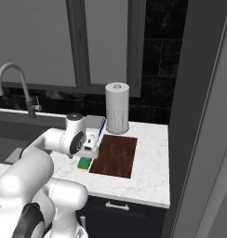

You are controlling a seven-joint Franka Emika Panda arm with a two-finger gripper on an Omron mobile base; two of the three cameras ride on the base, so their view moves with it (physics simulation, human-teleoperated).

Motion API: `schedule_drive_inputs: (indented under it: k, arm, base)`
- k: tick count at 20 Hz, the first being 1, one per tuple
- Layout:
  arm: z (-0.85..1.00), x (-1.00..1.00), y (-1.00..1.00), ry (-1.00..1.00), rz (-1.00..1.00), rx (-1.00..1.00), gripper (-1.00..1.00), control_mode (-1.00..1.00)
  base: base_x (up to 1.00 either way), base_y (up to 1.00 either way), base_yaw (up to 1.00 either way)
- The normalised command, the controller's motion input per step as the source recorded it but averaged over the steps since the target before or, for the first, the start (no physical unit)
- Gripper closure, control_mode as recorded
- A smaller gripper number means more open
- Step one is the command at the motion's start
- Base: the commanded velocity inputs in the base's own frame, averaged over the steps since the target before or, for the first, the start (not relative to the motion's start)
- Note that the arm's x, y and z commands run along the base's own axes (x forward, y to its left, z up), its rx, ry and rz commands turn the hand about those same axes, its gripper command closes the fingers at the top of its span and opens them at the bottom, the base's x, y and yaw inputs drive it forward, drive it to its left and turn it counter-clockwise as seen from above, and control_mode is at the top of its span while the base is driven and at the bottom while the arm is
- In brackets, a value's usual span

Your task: Pick up the sponge from the counter and clean the cutting board by briefly scrubbing or pressing down on the cutting board. Once finished, release the sponge.

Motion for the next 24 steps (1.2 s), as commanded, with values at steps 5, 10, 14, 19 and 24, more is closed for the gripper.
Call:
schedule_drive_inputs:
  k: [5,10,14,19,24]
  arm:
    - [-0.37,0.35,0.00,0.08,0.00,0.00,-1.00,-1.00]
    - [-0.20,0.06,-0.02,0.05,0.00,0.00,-1.00,-1.00]
    - [-0.19,0.02,-0.01,0.01,0.00,0.00,-1.00,-1.00]
    - [-0.27,0.00,0.00,0.00,0.00,0.00,-1.00,-1.00]
    - [-0.33,0.00,0.00,0.00,0.00,0.00,-1.00,-1.00]
  base:
    - [0.00,0.00,0.00]
    - [0.00,0.00,0.00]
    - [0.00,0.00,0.00]
    - [0.00,0.00,0.00]
    - [0.00,0.00,0.00]
